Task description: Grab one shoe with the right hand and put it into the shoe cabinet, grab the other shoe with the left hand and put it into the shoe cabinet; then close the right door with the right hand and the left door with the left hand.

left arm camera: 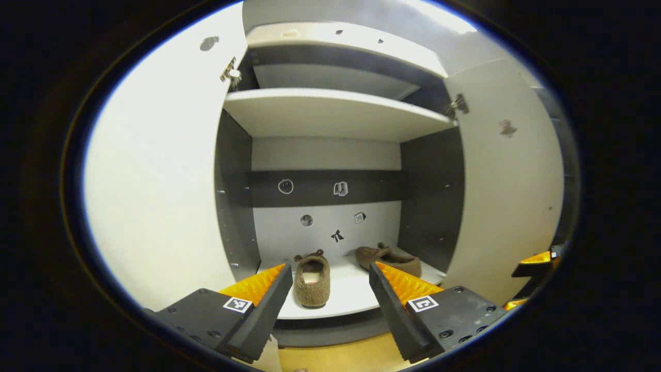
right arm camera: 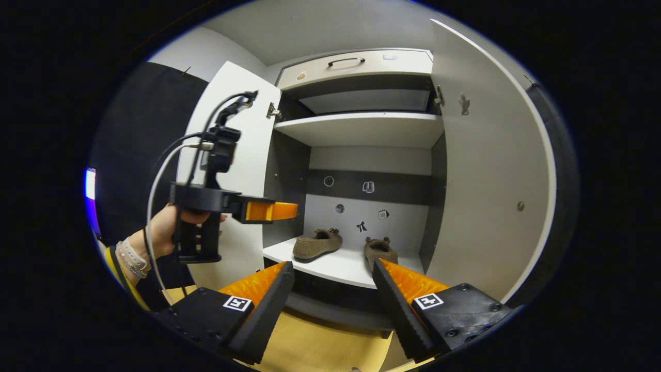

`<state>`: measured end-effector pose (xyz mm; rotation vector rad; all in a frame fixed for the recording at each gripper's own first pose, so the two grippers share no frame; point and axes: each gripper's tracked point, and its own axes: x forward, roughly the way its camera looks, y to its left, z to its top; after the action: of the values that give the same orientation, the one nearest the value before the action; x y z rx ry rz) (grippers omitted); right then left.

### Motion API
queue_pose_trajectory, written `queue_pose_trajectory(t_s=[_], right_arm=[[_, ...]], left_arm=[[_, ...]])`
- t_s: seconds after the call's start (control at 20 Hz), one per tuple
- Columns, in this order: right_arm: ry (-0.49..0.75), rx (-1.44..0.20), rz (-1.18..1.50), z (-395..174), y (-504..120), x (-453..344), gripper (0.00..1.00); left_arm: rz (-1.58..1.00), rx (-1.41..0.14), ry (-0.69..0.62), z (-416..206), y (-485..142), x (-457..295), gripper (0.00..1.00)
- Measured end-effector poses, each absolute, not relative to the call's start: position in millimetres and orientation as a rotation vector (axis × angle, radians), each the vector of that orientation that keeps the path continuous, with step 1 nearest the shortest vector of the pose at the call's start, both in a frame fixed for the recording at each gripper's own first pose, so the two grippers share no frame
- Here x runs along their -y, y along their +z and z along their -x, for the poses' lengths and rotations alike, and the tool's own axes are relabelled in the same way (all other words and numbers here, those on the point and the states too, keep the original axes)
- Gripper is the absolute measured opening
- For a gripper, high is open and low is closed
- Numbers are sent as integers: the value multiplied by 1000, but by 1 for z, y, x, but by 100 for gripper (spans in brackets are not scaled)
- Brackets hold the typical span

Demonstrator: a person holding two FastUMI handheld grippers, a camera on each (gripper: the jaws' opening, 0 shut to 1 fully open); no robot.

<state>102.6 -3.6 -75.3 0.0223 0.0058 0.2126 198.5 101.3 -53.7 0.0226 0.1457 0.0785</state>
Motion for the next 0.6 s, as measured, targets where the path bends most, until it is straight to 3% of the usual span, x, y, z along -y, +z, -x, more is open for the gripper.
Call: queue_pose_trajectory(t_s=[0.3,0.55,0.6], right_arm=[[-37,-16,-7,-45,-66,77,98],[-252,-61,85,-15,-67,155,98],[-274,-59,91,-13,-65,167,94]], left_arm=[[77,-129,-4,-80,-37,-91,94],[41,-134,13,-28,-24,-117,95],[38,-131,25,-20,-21,-124,95]])
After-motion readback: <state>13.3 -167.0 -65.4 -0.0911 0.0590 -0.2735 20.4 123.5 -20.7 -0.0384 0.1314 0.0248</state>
